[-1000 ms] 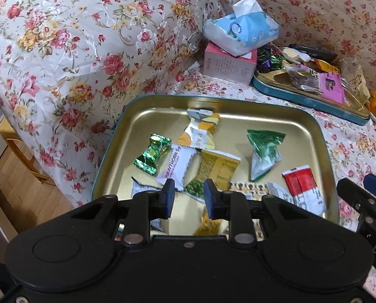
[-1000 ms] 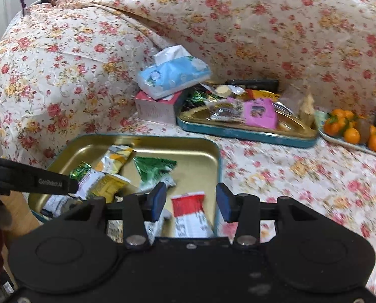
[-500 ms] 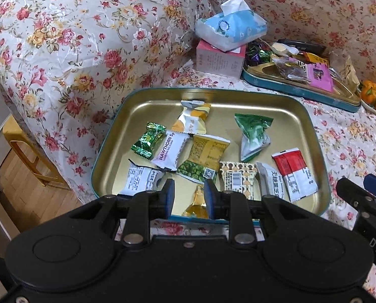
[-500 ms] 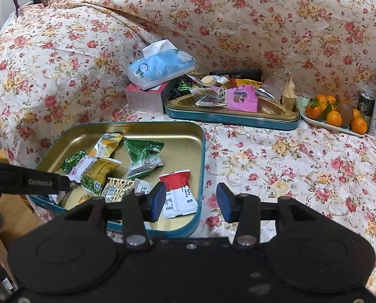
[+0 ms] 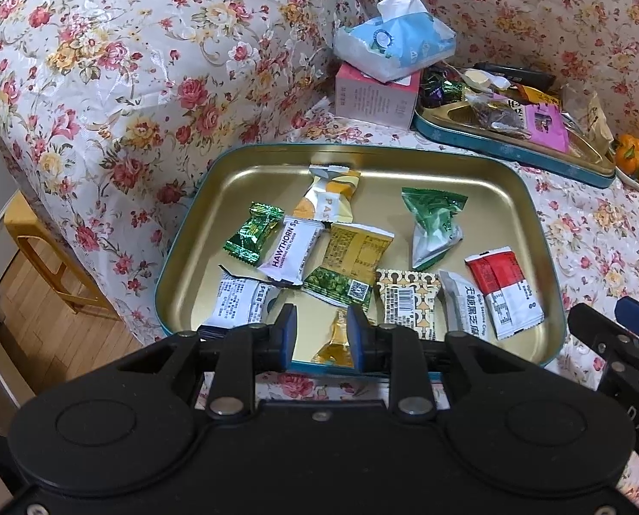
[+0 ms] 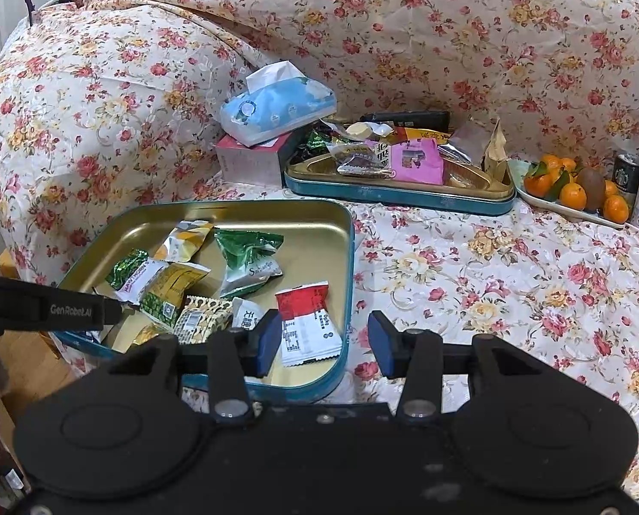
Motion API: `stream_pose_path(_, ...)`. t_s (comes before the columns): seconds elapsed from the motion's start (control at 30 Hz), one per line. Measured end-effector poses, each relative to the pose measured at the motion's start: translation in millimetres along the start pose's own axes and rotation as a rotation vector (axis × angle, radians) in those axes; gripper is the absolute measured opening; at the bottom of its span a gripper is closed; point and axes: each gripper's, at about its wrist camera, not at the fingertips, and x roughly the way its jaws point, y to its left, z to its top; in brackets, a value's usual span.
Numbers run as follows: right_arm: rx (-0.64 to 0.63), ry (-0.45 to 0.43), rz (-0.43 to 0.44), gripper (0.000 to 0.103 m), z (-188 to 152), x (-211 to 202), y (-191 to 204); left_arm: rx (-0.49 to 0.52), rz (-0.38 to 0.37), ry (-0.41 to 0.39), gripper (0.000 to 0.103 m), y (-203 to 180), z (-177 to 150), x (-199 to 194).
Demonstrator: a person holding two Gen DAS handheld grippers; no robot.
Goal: Organize snacks
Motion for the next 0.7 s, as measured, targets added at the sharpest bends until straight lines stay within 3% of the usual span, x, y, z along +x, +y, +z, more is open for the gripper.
stream_pose_path(0.7,-0.011,-0.003,0.009,0.047,-1.6,-0.5,1.0,-0.031,-0.002,0.021,0.036,4.6,0.5,1.8)
